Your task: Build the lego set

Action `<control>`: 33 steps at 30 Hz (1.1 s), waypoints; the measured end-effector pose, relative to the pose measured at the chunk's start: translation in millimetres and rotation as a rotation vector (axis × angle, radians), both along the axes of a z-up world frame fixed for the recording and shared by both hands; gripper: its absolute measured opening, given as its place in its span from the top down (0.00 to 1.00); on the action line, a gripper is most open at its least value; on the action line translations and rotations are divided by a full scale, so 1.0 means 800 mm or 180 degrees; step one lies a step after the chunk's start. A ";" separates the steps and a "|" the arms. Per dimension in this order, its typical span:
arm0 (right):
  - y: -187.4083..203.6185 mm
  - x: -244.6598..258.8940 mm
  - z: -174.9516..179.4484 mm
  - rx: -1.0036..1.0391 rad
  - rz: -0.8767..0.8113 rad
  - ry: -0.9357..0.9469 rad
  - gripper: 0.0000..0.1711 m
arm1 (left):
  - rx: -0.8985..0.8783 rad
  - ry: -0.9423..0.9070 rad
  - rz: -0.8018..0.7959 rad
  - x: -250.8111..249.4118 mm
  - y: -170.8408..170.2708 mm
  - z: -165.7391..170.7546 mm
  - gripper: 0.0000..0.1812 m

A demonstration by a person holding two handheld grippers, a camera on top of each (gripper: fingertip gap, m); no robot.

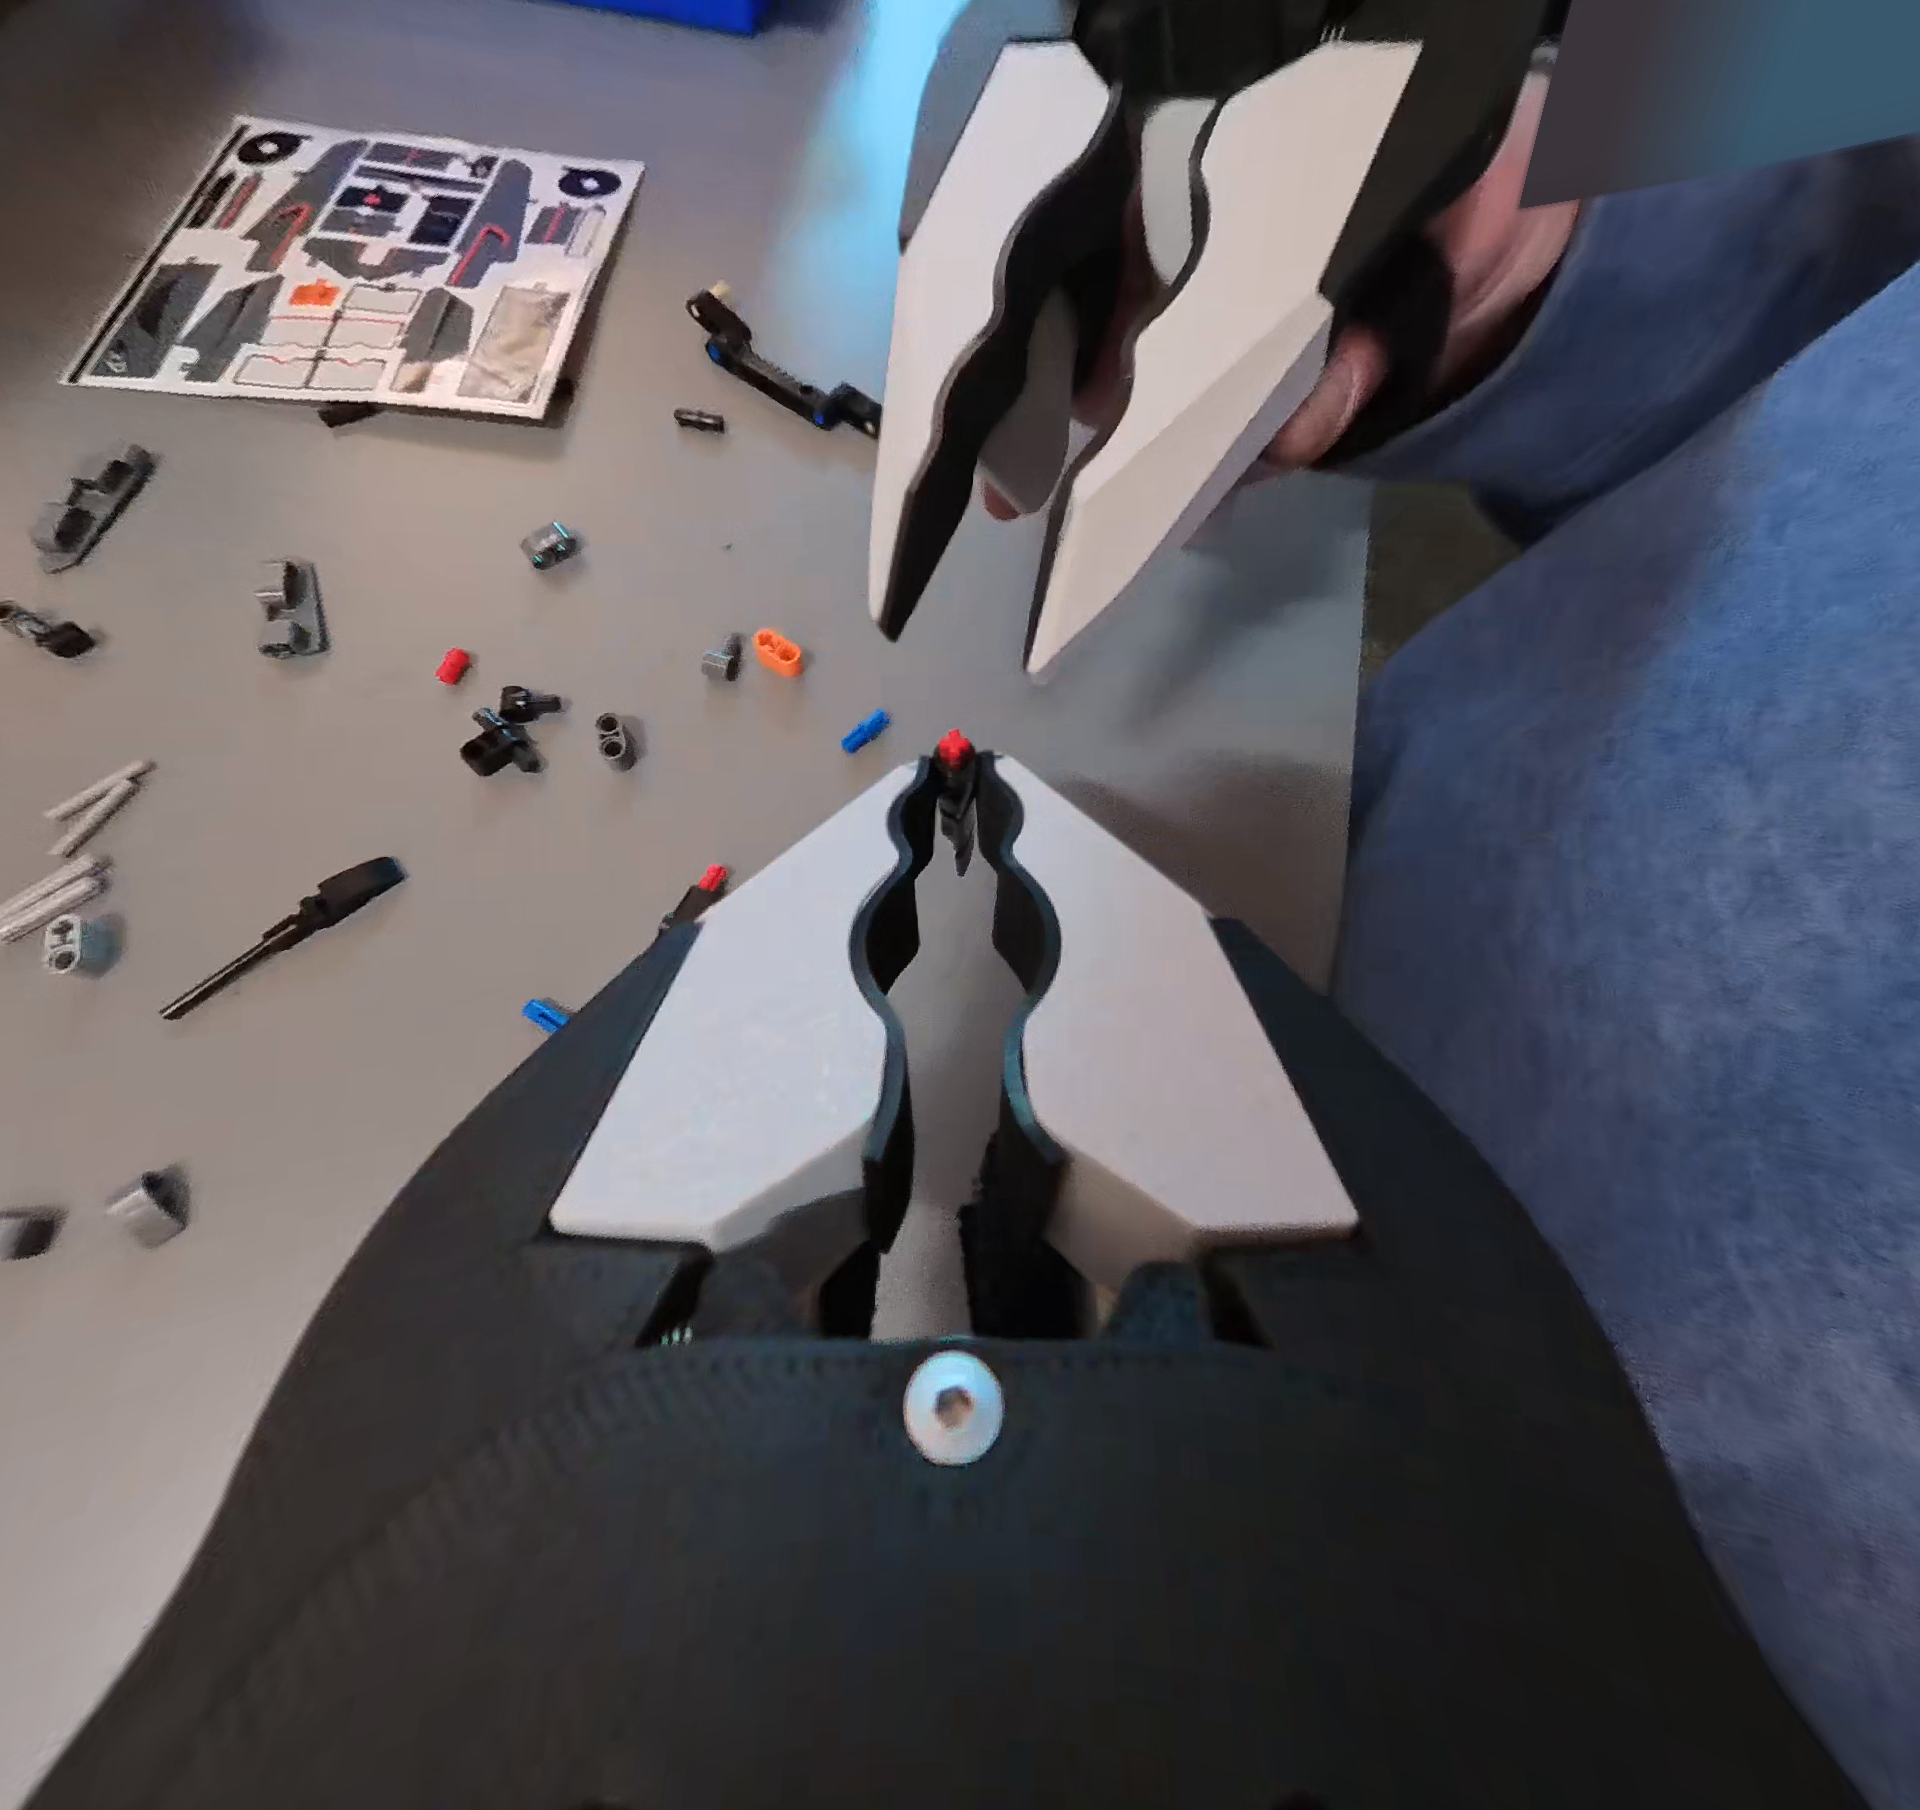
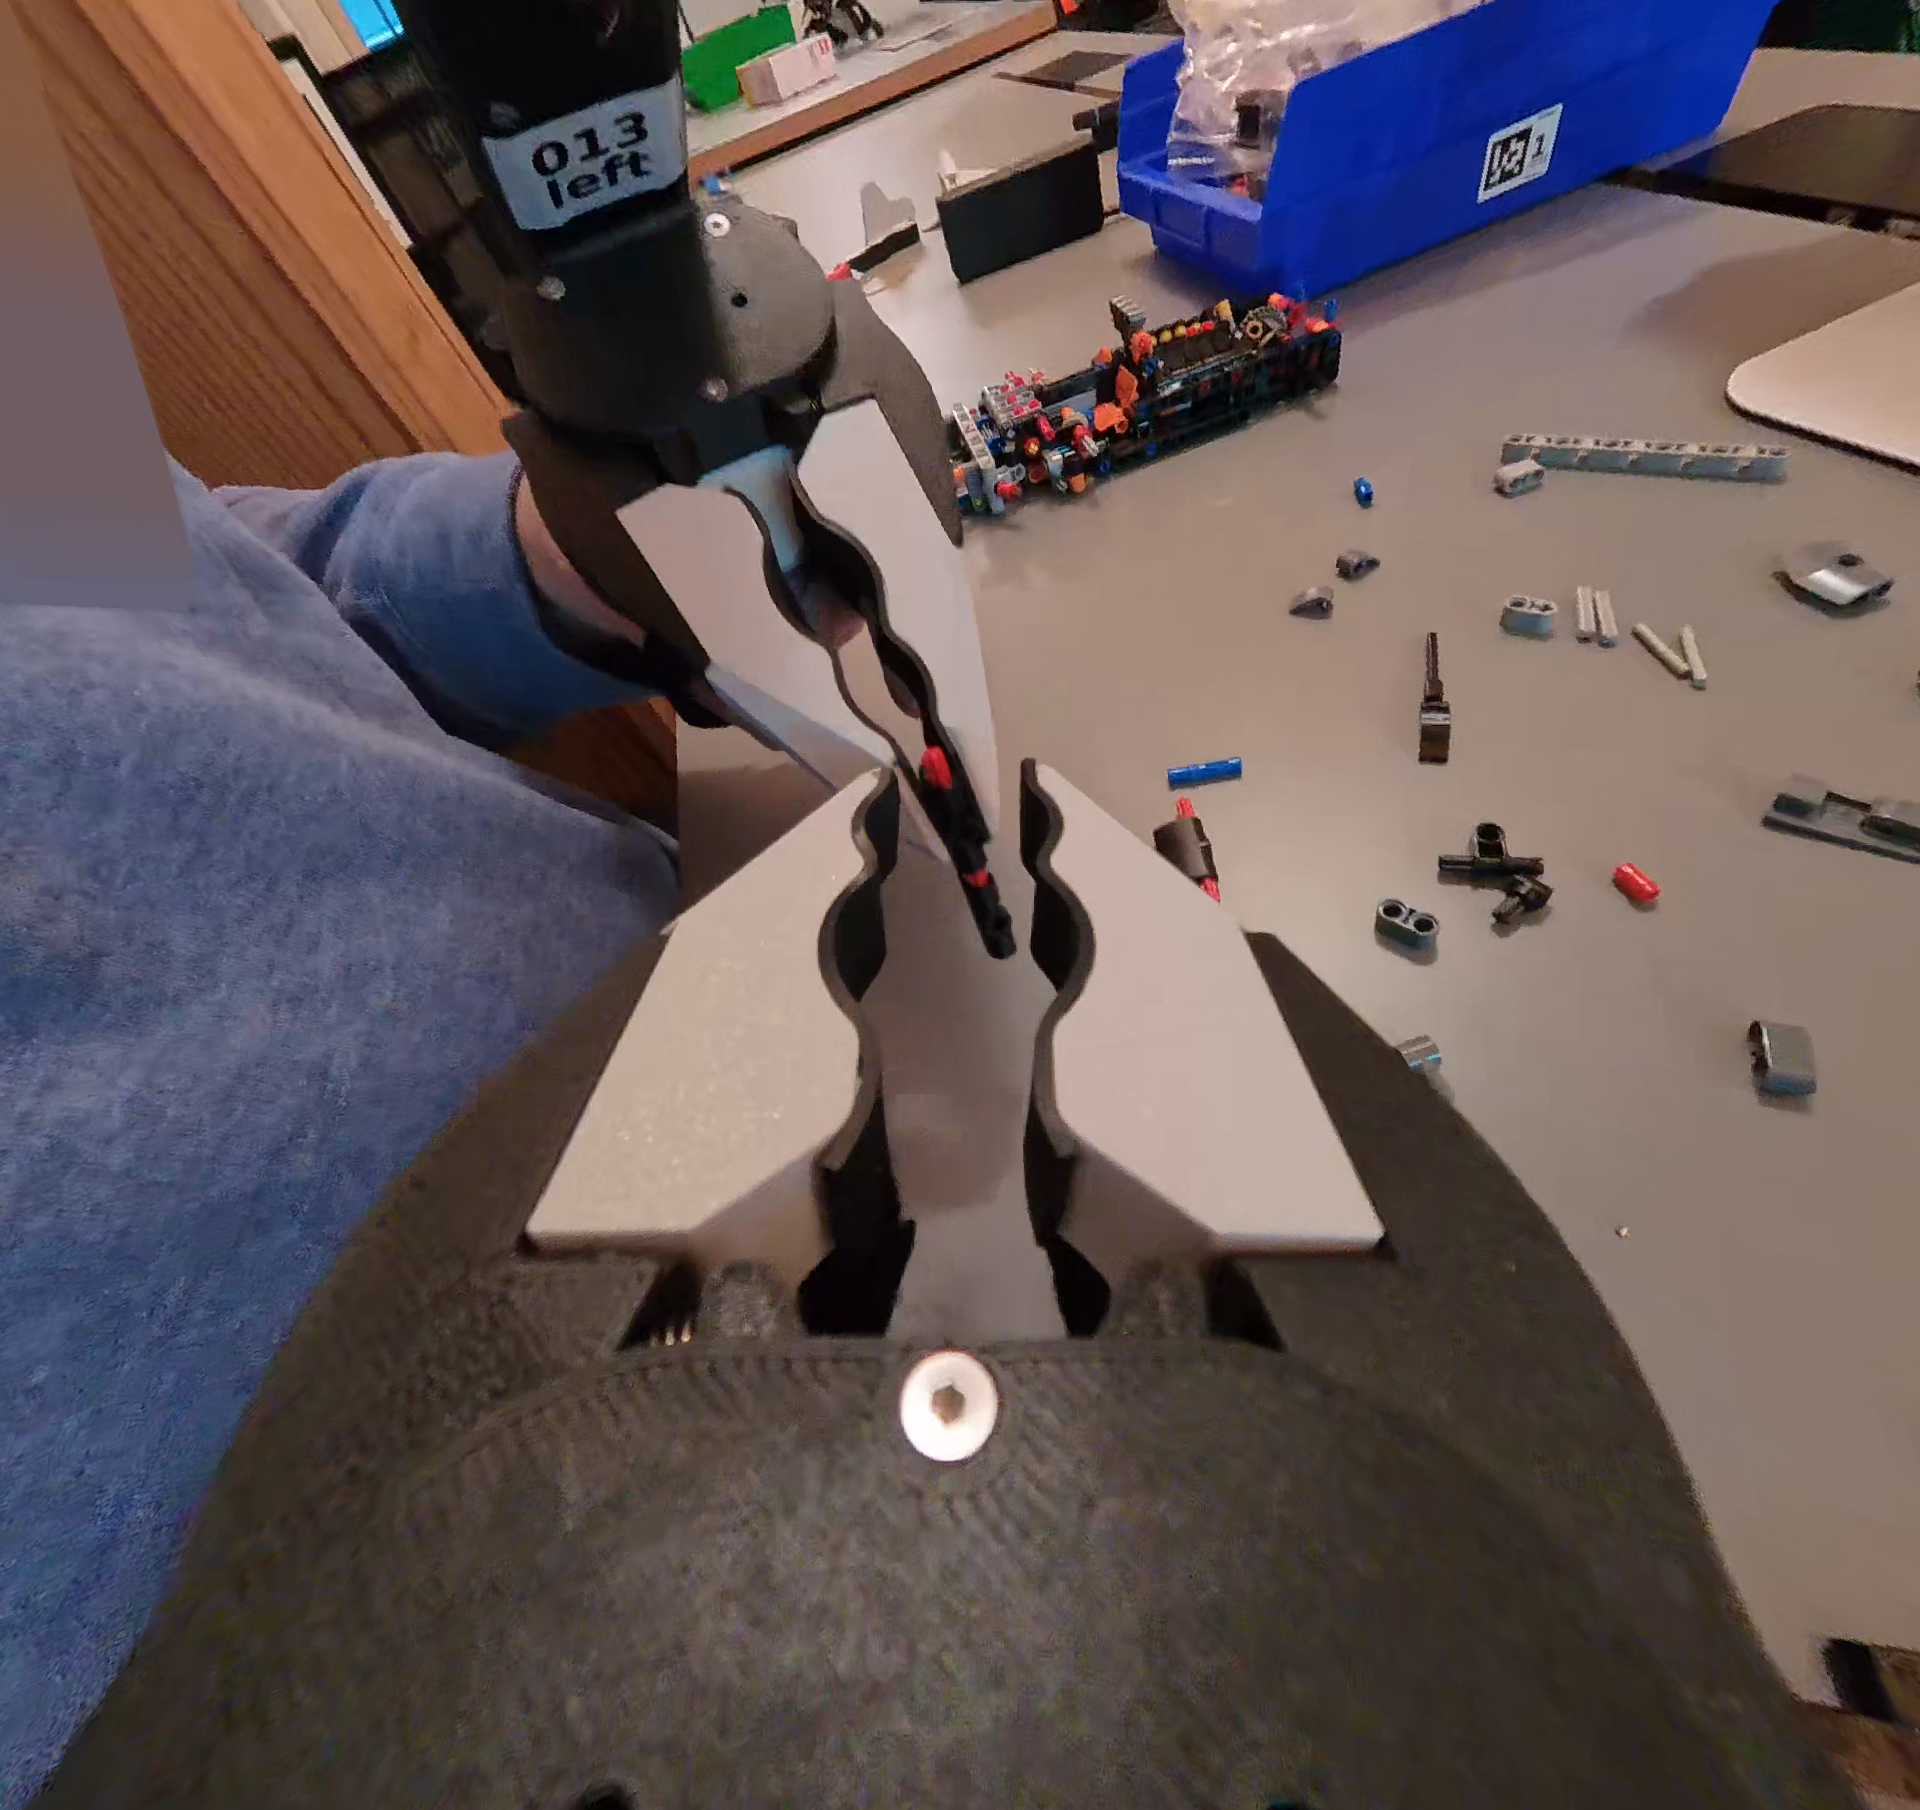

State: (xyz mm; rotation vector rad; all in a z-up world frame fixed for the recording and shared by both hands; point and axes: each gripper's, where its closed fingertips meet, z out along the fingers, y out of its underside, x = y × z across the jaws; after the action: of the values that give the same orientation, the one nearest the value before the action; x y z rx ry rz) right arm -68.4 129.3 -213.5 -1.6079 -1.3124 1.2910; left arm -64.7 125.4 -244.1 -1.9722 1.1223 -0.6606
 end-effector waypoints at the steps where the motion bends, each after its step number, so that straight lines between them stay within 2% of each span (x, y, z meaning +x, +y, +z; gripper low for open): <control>1: -0.002 -0.001 0.000 0.0066 -0.0001 -0.0017 0.89 | -0.0029 0.0059 -0.0029 0.003 -0.002 -0.002 0.97; 8: -0.006 -0.002 -0.020 0.0394 0.0042 -0.0281 1.00 | -0.0098 0.0402 -0.0157 0.016 -0.005 -0.020 0.97; 15: -0.008 0.011 -0.039 0.0310 0.0183 -0.0384 0.96 | -0.0146 0.0652 -0.0194 0.019 -0.003 -0.040 0.97; 24: -0.006 0.015 -0.065 0.0421 0.0202 -0.0559 1.00 | -0.0108 0.0682 -0.0147 0.021 -0.001 -0.051 0.97; 33: -0.006 0.016 -0.061 0.0481 0.0211 -0.0503 1.00 | -0.0038 0.0692 -0.0136 0.023 0.001 -0.051 0.97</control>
State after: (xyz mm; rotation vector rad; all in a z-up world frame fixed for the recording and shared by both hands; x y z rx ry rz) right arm -55.8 124.7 -262.7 -1.5980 -1.5331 1.0927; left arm -46.0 126.5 -284.9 -2.0724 1.2956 -0.4838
